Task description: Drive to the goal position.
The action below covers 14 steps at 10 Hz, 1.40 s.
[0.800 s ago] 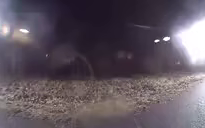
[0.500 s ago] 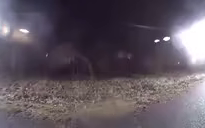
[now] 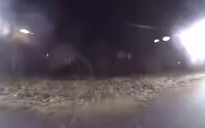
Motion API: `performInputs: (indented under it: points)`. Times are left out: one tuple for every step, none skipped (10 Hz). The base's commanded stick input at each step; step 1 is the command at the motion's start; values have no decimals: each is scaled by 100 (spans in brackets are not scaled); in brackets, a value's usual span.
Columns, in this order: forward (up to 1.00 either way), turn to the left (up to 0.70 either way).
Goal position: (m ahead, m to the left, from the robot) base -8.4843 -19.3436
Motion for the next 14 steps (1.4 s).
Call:
performInputs:
  points:
    - [-67, 0]
    - [-55, -2]
    - [-34, -3]
    - [-15, -3]
    - [-11, -9]
    - [-6, -21]
    - [-1, -35]
    - [0, -36]
    - [0, -37]
    - [0, -37]
    - [0, -37]
    - [0, -37]
    - [0, -37]
    - [0, -37]
